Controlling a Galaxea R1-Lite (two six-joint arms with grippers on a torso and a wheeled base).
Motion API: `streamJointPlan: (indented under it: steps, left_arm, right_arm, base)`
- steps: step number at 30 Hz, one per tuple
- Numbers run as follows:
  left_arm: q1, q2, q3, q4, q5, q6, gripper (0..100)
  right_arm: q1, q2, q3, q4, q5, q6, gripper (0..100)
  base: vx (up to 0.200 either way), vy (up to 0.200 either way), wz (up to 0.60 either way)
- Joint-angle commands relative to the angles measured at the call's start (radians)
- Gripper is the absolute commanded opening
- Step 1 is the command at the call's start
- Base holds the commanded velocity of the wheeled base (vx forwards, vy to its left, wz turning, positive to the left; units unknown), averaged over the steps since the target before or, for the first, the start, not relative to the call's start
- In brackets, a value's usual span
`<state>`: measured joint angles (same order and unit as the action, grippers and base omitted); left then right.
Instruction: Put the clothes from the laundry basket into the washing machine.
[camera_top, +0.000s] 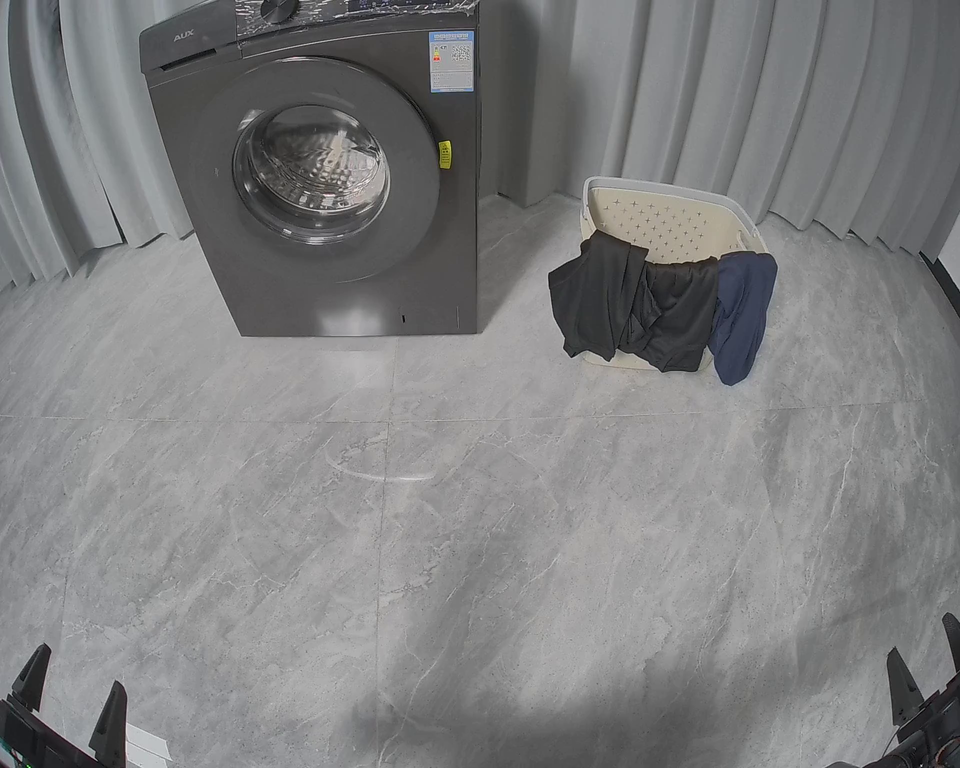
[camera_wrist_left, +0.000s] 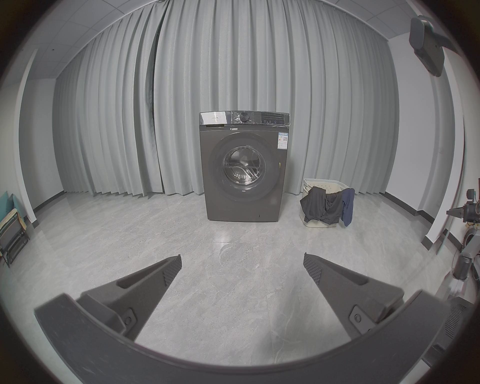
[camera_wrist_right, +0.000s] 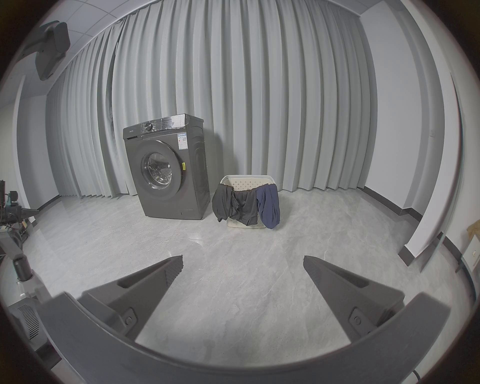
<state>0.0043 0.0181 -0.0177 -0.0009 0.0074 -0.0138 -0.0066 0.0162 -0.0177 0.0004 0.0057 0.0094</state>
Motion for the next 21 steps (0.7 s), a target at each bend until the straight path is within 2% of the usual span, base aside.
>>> streamJointPlan:
  steps: [1, 14, 21]
  left_arm:
    - [0.000, -0.013, 0.018, -0.001, 0.002, -0.002, 100]
    - [0.000, -0.013, 0.018, -0.001, 0.003, -0.005, 100]
    - [0.000, -0.013, 0.018, -0.001, 0.003, -0.006, 100]
  right_arm:
    - [-0.001, -0.004, 0.018, 0.000, 0.000, 0.000, 100]
    - [-0.001, -0.004, 0.018, 0.001, 0.000, 0.000, 100]
    - [-0.001, -0.004, 0.018, 0.001, 0.000, 0.000, 100]
  base:
    - [0.000, 0.000, 0.00]
    - [0.000, 0.000, 0.00]
    - [0.200, 0.000, 0.00]
